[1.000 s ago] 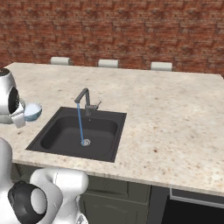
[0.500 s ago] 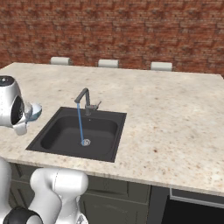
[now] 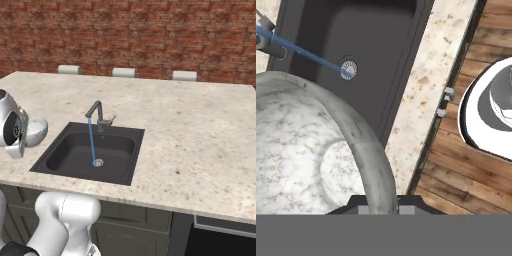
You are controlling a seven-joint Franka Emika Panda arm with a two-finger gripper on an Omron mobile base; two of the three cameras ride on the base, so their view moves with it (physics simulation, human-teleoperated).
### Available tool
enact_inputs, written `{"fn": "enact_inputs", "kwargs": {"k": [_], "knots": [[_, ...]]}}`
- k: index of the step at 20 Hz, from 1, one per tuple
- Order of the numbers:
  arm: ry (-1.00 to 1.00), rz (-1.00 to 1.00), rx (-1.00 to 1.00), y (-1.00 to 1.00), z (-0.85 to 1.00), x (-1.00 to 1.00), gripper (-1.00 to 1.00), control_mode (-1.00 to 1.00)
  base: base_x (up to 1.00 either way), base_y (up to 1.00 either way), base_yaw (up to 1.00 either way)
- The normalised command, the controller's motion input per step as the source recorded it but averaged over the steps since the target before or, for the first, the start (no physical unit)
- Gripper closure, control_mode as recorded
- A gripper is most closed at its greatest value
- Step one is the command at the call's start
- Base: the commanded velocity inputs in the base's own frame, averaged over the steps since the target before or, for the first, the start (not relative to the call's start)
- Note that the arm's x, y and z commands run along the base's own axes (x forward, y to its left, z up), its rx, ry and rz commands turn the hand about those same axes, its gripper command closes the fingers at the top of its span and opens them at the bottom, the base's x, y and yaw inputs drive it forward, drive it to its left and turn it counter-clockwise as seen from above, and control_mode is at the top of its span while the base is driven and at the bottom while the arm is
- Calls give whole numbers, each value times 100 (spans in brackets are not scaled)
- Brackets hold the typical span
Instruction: Rinse each bowl for a few seconds and place them down in the sink or on the counter.
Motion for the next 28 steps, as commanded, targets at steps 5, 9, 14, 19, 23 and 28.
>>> {"fn": "enact_inputs", "kwargs": {"k": [5,9,14,19,23,28], "knots": [[6,-32,2,-21,0,0,100,-100,0,0,0],[5,-22,4,-13,0,10,100,-100,0,0,0],[3,-11,0,0,-5,35,100,-100,0,0,0],[4,-7,0,0,-10,45,100,-100,0,0,0],[3,-4,0,0,-12,47,100,-100,0,0,0],[0,-4,-1,0,-20,44,100,-100,0,0,0]]}}
